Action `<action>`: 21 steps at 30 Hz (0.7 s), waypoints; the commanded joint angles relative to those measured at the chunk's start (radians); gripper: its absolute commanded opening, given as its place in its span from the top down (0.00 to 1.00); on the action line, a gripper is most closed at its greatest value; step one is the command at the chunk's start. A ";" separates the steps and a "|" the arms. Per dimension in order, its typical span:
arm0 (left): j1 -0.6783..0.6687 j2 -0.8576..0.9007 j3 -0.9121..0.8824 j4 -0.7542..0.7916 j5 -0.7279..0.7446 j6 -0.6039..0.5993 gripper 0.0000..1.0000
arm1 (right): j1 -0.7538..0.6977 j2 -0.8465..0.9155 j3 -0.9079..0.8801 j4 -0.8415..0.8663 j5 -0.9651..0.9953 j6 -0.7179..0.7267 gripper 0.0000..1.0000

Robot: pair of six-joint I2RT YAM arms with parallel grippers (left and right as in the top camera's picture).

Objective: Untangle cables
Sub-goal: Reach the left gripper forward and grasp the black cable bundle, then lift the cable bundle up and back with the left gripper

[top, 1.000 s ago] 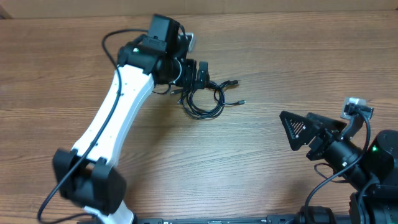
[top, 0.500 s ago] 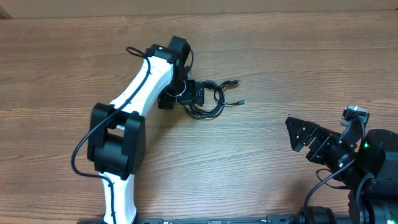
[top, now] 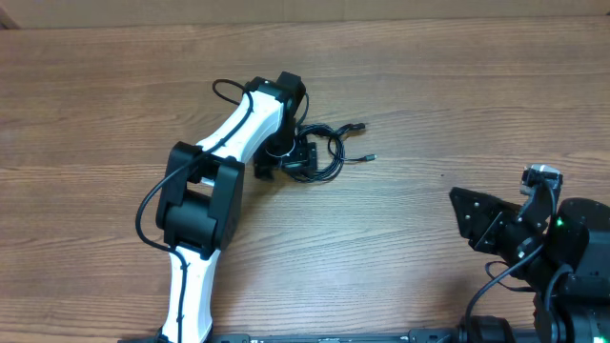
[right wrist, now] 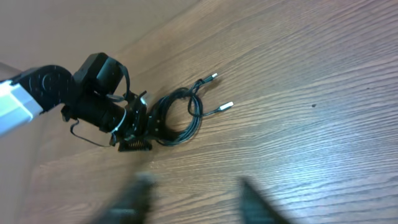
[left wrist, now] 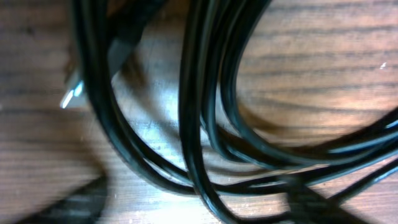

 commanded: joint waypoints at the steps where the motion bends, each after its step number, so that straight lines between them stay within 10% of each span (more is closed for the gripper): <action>1: -0.006 0.079 -0.010 0.018 0.038 0.019 0.96 | 0.000 0.000 0.014 -0.005 0.006 -0.034 0.90; 21: 0.009 -0.269 0.470 -0.211 0.545 0.297 0.96 | 0.000 0.000 0.014 0.032 0.029 -0.034 0.91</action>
